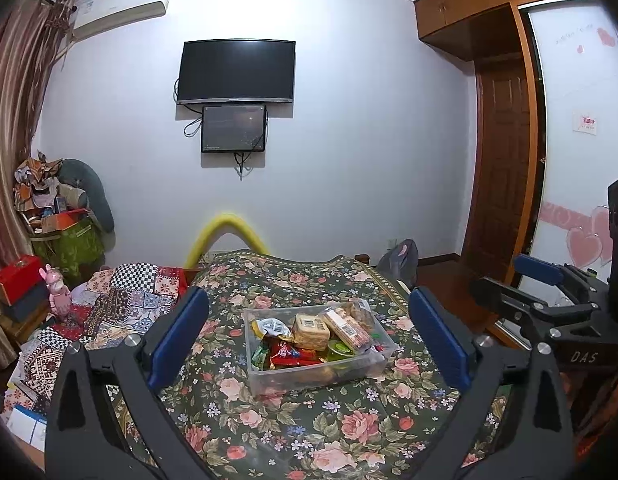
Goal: Organize snacks
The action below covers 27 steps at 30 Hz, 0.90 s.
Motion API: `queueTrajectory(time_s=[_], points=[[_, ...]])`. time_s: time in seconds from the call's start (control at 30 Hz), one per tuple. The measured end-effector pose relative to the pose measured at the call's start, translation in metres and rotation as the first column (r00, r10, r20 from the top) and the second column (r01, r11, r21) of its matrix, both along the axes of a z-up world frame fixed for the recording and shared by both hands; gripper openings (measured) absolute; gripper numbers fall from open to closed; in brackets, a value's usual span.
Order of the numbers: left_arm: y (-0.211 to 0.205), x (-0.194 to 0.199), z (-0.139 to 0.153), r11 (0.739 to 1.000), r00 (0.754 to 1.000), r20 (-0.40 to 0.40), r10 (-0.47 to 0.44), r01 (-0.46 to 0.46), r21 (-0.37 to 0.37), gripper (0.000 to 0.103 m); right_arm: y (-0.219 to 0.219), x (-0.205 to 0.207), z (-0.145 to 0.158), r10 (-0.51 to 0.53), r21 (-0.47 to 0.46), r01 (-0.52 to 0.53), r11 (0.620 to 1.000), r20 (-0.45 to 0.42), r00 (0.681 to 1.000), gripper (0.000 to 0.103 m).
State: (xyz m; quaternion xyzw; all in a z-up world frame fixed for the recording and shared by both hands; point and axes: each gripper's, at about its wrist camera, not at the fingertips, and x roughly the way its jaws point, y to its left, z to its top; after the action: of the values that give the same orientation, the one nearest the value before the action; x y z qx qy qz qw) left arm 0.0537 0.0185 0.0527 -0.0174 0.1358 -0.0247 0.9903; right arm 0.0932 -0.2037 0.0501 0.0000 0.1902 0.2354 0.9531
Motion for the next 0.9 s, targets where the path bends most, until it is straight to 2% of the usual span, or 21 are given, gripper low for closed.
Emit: queueTrajectory(time_s=[0.9], points=[[-0.0006, 0.0064, -0.0084, 1.000, 1.000, -0.011, 0.009, -0.009, -0.009, 0.103, 0.0029, -0.0007, -0.0003, 0.003, 0.001, -0.003, 1.000, -0.016, 1.000, 0.103]])
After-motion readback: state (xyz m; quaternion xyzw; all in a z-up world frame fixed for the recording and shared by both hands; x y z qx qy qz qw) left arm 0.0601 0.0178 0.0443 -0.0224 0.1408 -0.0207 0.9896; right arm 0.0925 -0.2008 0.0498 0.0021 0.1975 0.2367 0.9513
